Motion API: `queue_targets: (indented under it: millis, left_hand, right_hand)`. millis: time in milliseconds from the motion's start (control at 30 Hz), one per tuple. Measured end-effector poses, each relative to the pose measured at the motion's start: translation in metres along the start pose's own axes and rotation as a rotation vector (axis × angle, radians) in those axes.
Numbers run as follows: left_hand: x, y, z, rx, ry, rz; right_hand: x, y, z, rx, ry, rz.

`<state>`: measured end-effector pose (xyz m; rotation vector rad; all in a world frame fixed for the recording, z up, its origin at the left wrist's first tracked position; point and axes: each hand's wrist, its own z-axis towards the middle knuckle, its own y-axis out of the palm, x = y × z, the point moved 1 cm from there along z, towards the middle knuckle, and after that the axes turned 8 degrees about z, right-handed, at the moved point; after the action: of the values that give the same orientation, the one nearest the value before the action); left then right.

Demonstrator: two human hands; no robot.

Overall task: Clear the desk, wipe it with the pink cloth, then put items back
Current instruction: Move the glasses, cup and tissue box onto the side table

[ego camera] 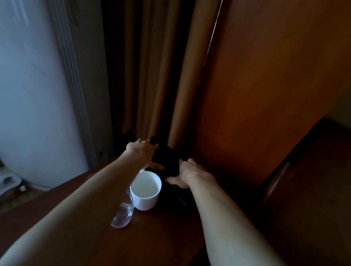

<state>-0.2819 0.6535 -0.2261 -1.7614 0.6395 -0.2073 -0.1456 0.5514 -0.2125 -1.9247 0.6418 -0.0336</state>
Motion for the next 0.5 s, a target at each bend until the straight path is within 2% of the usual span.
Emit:
queue_targets:
  millis: [67, 167, 233, 333, 500]
  left_hand:
    - [0.008, -0.016, -0.016, 0.06, -0.089, 0.086]
    - [0.006, -0.046, -0.048, 0.197, -0.138, 0.062]
    - [-0.003, -0.067, -0.078, 0.253, -0.146, 0.024]
    - [-0.015, -0.085, -0.135, 0.245, -0.174, -0.097]
    - [-0.021, -0.076, -0.24, 0.305, -0.162, -0.235]
  right_hand:
    - [-0.001, -0.009, -0.01, -0.032, 0.007, -0.13]
    - [-0.003, -0.026, -0.039, 0.009, -0.016, -0.186]
    - [-0.006, -0.037, -0.065, 0.05, -0.057, -0.153]
    - [-0.013, -0.047, -0.112, 0.106, -0.151, -0.093]
    - [-0.029, -0.034, -0.185, 0.173, -0.306, 0.078]
